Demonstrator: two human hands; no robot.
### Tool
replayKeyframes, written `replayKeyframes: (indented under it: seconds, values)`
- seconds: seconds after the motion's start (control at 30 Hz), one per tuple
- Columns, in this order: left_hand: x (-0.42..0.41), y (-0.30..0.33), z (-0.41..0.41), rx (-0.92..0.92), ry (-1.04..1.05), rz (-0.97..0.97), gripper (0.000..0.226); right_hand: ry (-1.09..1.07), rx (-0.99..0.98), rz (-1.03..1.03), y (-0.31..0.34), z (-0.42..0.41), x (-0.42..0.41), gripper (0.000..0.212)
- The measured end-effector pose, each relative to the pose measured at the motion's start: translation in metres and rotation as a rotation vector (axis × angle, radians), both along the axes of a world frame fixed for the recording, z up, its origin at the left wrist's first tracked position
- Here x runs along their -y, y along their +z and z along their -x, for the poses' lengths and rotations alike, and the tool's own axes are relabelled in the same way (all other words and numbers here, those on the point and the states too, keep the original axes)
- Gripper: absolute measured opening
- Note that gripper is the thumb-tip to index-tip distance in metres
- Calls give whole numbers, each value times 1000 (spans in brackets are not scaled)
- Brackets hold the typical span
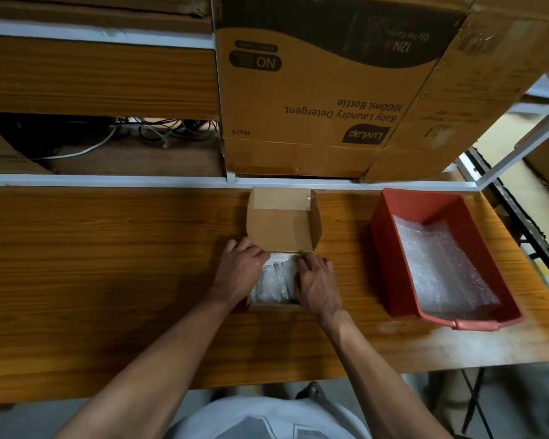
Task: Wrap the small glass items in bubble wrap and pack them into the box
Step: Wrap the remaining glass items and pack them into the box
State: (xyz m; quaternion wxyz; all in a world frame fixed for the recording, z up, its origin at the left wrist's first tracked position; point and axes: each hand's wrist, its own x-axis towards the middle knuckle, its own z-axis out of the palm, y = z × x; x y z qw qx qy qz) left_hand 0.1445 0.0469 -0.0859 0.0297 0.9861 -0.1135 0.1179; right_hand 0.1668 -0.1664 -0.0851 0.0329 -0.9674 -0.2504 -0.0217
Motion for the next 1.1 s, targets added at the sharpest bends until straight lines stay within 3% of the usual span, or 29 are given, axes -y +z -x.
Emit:
replayKeyframes:
  seconds: [0.37,0.67,0.9,1.1]
  values:
    - [3,3,7,-84,56,-69,20,-183,-36,26,-12,18,-20,53]
    - [8,5,14,-193,69,-129,33,-185,-123,23,-7,13,-23,57]
    - [12,9,20,-195,78,-107,54,-324,-291,-177,-8,12,-31,86]
    - [10,9,21,-214,13,-62,42,-315,-316,-135,-11,14,-32,68]
